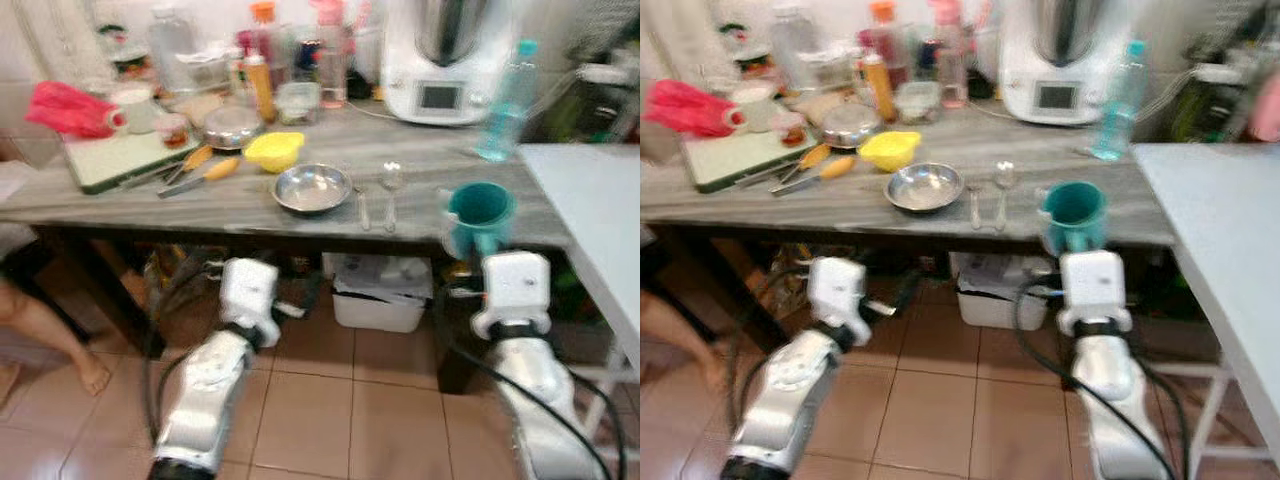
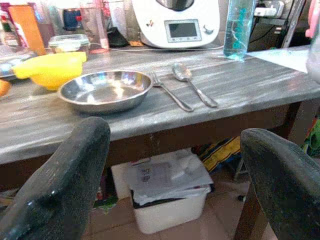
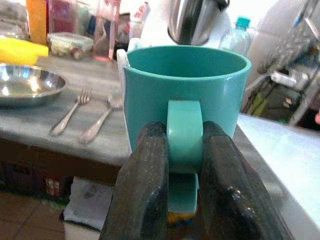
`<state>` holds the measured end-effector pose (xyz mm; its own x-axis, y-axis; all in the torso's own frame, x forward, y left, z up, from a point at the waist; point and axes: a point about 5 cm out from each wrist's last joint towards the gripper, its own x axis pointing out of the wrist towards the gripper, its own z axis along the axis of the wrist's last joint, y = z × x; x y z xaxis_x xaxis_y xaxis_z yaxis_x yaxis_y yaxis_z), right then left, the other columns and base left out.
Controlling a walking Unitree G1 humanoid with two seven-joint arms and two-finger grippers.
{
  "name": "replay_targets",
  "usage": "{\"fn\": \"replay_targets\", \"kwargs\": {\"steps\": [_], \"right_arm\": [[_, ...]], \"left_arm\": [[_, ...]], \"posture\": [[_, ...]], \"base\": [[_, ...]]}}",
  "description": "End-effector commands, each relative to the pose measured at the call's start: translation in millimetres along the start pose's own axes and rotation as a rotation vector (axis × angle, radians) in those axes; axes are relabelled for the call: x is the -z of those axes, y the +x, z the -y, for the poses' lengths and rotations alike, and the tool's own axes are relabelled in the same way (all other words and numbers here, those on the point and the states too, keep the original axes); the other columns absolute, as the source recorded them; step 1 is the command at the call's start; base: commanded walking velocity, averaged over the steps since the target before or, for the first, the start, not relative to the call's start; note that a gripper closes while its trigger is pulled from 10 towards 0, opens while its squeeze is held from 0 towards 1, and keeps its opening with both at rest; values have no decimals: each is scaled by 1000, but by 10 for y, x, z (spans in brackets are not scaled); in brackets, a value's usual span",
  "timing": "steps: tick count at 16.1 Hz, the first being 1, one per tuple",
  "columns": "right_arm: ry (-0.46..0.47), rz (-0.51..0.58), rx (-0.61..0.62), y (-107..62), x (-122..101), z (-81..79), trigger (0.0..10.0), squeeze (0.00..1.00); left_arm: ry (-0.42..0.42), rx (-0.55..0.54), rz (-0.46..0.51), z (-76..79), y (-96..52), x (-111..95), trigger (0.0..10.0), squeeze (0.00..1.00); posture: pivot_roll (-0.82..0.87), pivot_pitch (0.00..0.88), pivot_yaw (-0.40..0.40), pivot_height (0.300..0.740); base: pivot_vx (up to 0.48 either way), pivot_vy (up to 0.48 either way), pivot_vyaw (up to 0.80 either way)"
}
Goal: Setting the table
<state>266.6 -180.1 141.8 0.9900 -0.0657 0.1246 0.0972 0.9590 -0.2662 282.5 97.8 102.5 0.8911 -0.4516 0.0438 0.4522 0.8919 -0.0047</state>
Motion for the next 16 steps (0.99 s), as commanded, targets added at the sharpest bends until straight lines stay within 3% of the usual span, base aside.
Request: {"fn": "replay_targets", "kwargs": {"steps": [1,16], "right_arm": [[10,34,-6,20,-79,-37,10000,0],[-8,39,-9,15,-88,-32,10000,0]], "left_arm": [[32,-23,6,-91,-19,-40,10000,0],[33,-24,-5,-77,-20,-18,10000,0]], "posture": [[-173,0,36,740],[-175,0,34,740]], "base": [[398,0,0],[393,0,0]]}}
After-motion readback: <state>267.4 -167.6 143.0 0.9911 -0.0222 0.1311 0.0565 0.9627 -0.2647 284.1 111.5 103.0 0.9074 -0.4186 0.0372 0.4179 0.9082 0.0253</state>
